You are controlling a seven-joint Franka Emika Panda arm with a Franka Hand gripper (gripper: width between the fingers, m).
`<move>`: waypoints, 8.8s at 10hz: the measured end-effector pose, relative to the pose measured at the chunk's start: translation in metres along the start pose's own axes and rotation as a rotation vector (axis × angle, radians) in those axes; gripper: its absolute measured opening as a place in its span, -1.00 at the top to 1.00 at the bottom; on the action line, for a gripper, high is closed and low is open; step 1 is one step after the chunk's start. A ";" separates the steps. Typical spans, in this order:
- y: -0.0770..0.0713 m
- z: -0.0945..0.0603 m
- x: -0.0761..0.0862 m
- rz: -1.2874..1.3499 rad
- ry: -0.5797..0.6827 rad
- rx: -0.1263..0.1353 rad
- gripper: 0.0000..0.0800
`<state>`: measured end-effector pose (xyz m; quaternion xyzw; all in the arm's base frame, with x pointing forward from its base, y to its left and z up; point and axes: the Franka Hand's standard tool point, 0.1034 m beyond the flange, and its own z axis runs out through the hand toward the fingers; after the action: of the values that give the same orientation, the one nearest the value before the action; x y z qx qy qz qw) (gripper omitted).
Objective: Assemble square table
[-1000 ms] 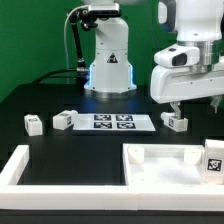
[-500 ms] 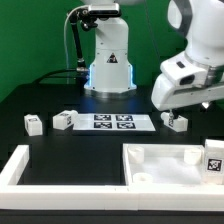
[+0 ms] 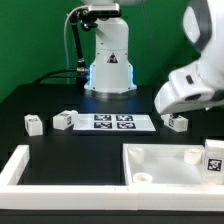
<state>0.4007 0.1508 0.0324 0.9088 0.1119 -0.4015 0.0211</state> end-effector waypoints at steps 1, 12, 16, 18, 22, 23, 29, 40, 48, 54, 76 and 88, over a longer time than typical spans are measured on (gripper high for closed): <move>0.003 0.008 0.003 -0.001 -0.064 -0.003 -0.62; 0.005 0.040 0.001 0.003 -0.089 0.001 0.06; 0.005 0.040 0.001 0.004 -0.089 0.002 0.28; 0.005 0.040 0.001 0.004 -0.089 0.002 0.28; 0.033 -0.026 -0.007 0.020 -0.050 0.063 0.28; 0.044 -0.045 -0.021 0.018 -0.065 0.072 0.27; 0.080 -0.108 -0.009 -0.051 0.309 0.064 0.27; 0.154 -0.235 0.028 0.047 0.876 0.166 0.27; 0.201 -0.229 0.048 0.206 1.254 0.075 0.27; 0.204 -0.221 0.059 0.265 1.364 0.006 0.27; 0.215 -0.198 0.106 0.359 1.450 -0.028 -0.60; 0.211 -0.223 0.102 0.355 0.889 0.244 -0.62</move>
Offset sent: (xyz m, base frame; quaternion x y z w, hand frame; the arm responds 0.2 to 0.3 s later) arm 0.0000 0.0000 0.0000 0.0000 0.0000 0.0000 1.0000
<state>0.6751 -0.0072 0.0978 0.9930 -0.0941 0.0248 -0.0673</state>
